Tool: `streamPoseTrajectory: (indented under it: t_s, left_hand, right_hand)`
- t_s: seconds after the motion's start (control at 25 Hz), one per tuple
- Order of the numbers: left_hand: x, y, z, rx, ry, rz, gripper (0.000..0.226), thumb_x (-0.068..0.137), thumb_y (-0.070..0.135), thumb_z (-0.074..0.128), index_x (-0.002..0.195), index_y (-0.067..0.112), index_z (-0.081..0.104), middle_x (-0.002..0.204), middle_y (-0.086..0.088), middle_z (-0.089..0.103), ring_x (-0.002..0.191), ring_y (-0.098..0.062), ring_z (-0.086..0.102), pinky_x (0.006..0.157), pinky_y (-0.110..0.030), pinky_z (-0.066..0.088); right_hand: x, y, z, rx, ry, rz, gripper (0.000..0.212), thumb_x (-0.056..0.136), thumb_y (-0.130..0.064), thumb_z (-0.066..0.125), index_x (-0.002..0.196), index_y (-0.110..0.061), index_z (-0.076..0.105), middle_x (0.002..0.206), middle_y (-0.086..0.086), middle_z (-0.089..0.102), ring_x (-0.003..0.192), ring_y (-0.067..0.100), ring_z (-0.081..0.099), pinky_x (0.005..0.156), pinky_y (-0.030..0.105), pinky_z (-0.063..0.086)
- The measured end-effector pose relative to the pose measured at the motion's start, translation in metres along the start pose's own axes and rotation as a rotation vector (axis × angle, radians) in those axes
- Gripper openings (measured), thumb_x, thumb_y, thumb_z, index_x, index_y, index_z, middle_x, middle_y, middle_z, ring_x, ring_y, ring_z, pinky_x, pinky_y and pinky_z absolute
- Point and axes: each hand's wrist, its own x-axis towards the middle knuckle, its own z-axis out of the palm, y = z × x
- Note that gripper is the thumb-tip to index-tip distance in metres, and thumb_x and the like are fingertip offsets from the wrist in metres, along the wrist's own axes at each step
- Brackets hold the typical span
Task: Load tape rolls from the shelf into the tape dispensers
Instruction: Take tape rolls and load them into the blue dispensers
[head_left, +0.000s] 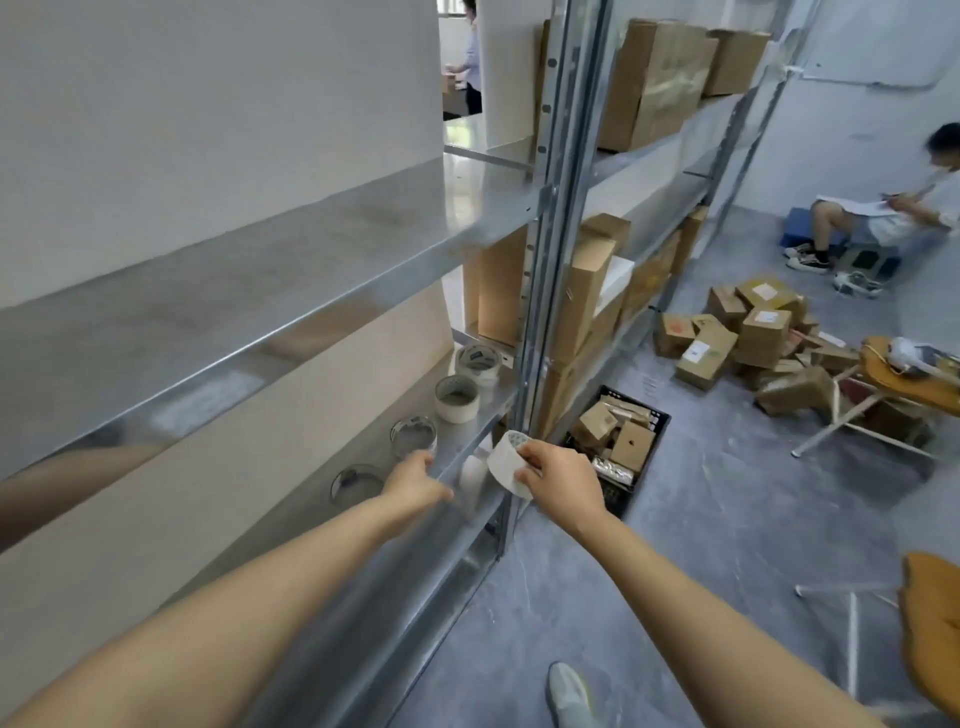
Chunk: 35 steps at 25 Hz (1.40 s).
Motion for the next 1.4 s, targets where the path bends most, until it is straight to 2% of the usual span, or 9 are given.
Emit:
streamPoseTrajectory:
  t_s: [0.16,0.32,0.44,0.52,0.72,0.88,1.16,1.28,1.4]
  left_hand:
    - [0.06,0.044,0.019,-0.01,0.061,-0.072,0.071,0.079,0.012,0.071,0.142,0.009,0.039,0.142,-0.01,0.048,0.128,-0.028,0.049,0.091,-0.031,0.041]
    - [0.12,0.1,0.033,0.017,0.184,-0.099,0.055,0.081,0.008,0.066,0.134,0.01,0.05,0.125,-0.01,0.058,0.112,-0.027,0.059,0.076,-0.028,0.042]
    - [0.169,0.139,0.045,0.243,0.274,-0.035,0.033,0.079,0.017,0.062,0.112,0.014,0.059,0.113,-0.009,0.064,0.104,-0.029,0.063,0.077,-0.034,0.049]
    - [0.196,0.157,0.053,0.426,0.316,0.013,0.036,0.079,0.021,0.059,0.115,0.018,0.058,0.117,-0.007,0.063,0.106,-0.029,0.062,0.083,-0.036,0.052]
    - [0.261,0.166,0.068,0.636,0.202,-0.029,0.027,0.085,0.028,0.049,0.104,0.022,0.067,0.117,-0.003,0.068,0.111,-0.027,0.06,0.096,-0.036,0.042]
    - [0.278,0.143,0.072,0.559,0.186,-0.152,0.031,0.088,0.03,0.038,0.102,0.029,0.065,0.115,0.001,0.069,0.115,-0.026,0.055,0.096,-0.037,0.03]
    - [0.242,0.149,0.01,0.08,0.445,-0.204,0.032,0.093,0.045,0.045,0.115,0.028,0.06,0.108,-0.003,0.068,0.102,-0.029,0.062,0.095,-0.043,0.045]
    - [0.22,0.136,-0.022,-0.056,0.563,-0.223,0.036,0.087,0.052,0.049,0.106,0.026,0.064,0.111,-0.003,0.071,0.108,-0.029,0.063,0.097,-0.044,0.047]
    - [0.192,0.13,-0.038,-0.219,0.659,-0.219,0.02,0.085,0.044,0.062,0.088,0.024,0.063,0.111,-0.01,0.07,0.116,-0.03,0.059,0.092,-0.038,0.041]
  right_hand:
    - [0.09,0.036,-0.013,-0.008,-0.07,-0.096,0.014,0.085,-0.025,0.058,0.098,-0.023,0.063,0.094,0.001,0.073,0.092,0.026,0.065,0.079,0.037,0.049]
    - [0.165,0.067,-0.025,0.03,-0.155,-0.176,0.006,0.084,-0.026,0.056,0.089,-0.024,0.058,0.085,0.0,0.071,0.084,0.026,0.065,0.075,0.036,0.048]
    - [0.207,0.087,-0.029,0.066,-0.206,-0.207,0.002,0.084,-0.025,0.055,0.084,-0.024,0.054,0.084,0.001,0.071,0.082,0.024,0.065,0.068,0.032,0.043]
    - [0.225,0.098,-0.028,0.099,-0.217,-0.225,0.007,0.084,-0.027,0.056,0.09,-0.027,0.06,0.088,-0.001,0.072,0.084,0.022,0.066,0.07,0.032,0.047]
    - [0.248,0.115,-0.024,0.112,-0.292,-0.272,0.019,0.084,-0.031,0.057,0.102,-0.026,0.062,0.092,0.0,0.072,0.087,0.022,0.064,0.069,0.031,0.046]
    - [0.253,0.117,-0.023,0.147,-0.364,-0.283,0.026,0.088,-0.034,0.055,0.113,-0.028,0.059,0.104,-0.003,0.07,0.096,0.021,0.063,0.077,0.032,0.047]
    - [0.273,0.063,0.008,0.168,-0.264,-0.406,0.025,0.095,-0.029,0.046,0.116,-0.018,0.053,0.099,0.008,0.069,0.092,0.029,0.062,0.069,0.033,0.044]
    - [0.297,0.042,0.031,0.139,-0.156,-0.409,0.023,0.095,-0.024,0.044,0.113,-0.016,0.056,0.096,0.011,0.07,0.088,0.031,0.065,0.07,0.034,0.048]
    - [0.321,0.032,0.057,0.063,-0.091,-0.406,0.023,0.092,-0.02,0.049,0.115,-0.022,0.056,0.1,0.009,0.07,0.089,0.028,0.066,0.074,0.035,0.053]
